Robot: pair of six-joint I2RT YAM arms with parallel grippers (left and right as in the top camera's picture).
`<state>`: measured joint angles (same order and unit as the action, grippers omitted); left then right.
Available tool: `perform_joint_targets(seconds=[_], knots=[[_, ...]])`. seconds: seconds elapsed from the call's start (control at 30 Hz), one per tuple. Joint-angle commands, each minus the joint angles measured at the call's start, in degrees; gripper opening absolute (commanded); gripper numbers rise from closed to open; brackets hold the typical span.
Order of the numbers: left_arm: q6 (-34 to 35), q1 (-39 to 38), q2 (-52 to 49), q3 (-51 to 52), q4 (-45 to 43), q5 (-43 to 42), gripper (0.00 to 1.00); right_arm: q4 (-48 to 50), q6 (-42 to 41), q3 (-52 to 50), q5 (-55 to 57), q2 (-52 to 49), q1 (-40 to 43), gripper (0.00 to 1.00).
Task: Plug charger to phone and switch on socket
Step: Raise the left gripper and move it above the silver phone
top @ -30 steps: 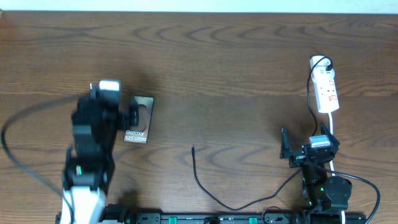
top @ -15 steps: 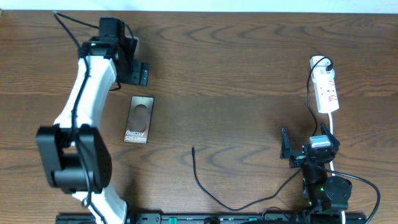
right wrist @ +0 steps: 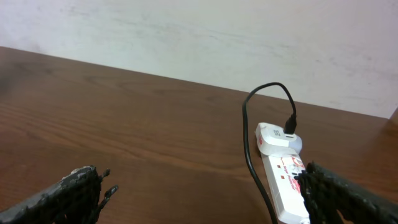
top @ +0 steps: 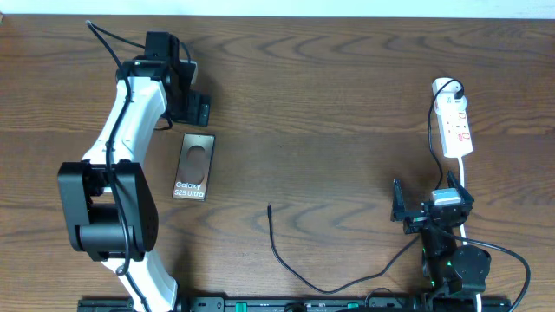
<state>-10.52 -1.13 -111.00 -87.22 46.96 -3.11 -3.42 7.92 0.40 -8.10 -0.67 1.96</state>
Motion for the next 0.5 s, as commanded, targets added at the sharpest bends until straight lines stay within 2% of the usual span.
perform_joint_targets(seconds=[0.0,0.47], knots=[[0.50,0.28,-0.22,2.64,0.37,-0.74,0.92,-0.24,-0.61,-0.09,0.00,0.37,-0.22,0.99],[1.51,0.28,-0.24,9.90,0.13,-0.98,0.92,-0.24,-0.61,-0.09,0.00,0.37,-0.22,0.99]])
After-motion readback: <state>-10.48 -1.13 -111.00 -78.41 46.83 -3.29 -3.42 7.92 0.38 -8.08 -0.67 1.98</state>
